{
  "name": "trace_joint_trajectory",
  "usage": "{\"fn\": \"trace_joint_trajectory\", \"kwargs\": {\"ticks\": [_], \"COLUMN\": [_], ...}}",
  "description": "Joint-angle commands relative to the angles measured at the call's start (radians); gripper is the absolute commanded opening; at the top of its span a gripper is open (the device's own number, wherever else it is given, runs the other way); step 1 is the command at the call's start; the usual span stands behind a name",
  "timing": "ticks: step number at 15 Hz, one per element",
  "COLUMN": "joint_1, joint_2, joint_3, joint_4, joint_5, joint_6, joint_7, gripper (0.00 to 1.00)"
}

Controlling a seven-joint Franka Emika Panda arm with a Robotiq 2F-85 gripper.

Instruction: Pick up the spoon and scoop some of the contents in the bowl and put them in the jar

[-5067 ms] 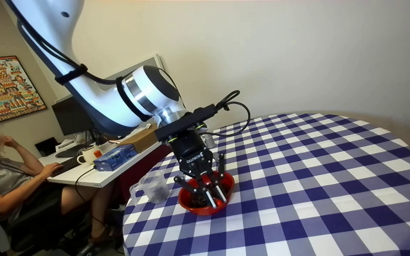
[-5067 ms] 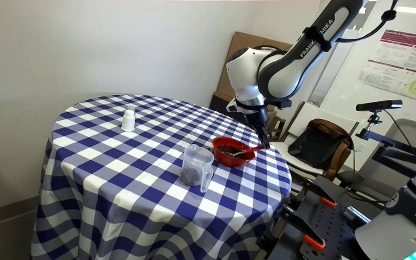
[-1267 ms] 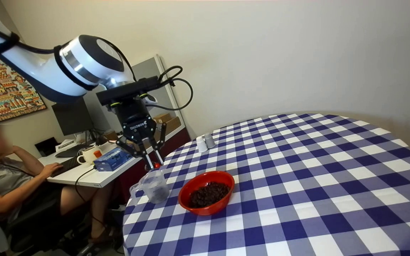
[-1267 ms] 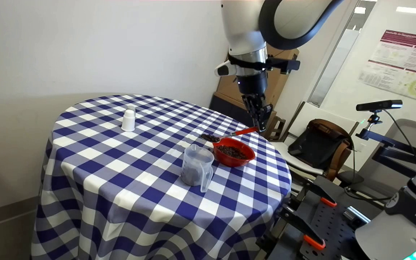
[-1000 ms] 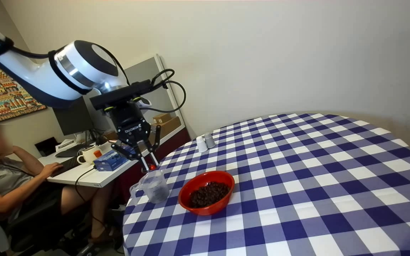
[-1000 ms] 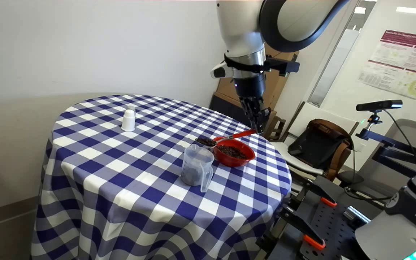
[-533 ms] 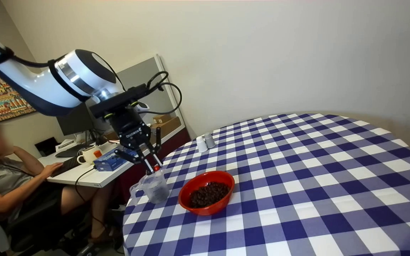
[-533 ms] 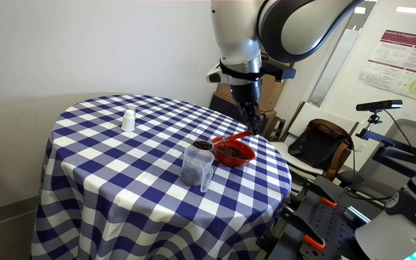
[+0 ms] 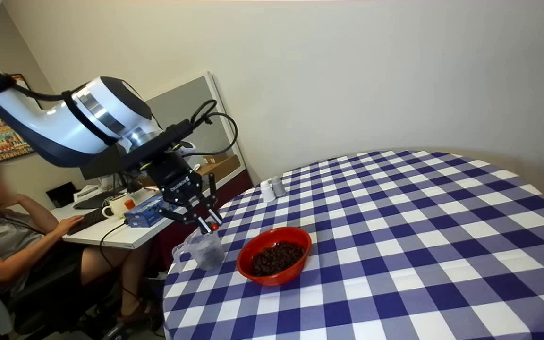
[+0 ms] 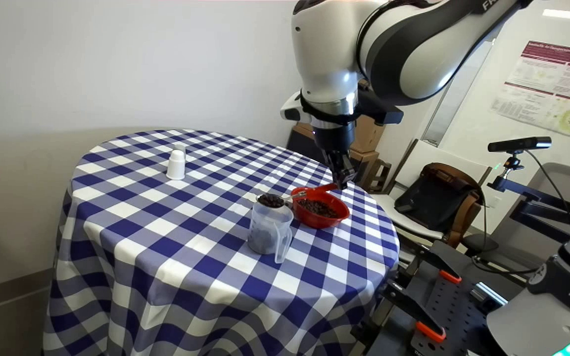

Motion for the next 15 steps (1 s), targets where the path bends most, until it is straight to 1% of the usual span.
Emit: {"fn": "trace_joint_trajectory", "kwargs": {"ticks": [1,9,12,15], "joint_1": [0.014,0.018,0.017,0.013], "joint_2": [-0.025,-0.074,-0.098,-0.125], "joint_3": [0.003,0.002,-0.001,-0.003], "joint_4": [-0.039,-0.105,-0.132,-0.161], "joint_5": [-0.045,-0.147,-0.223,-0.328], "joint_6": [0.035,0.138,0.172,0.201], "joint_7": [0.066,0.187,0.236,0.305], "gripper": [0.05,0.05,0.05,0.05]}}
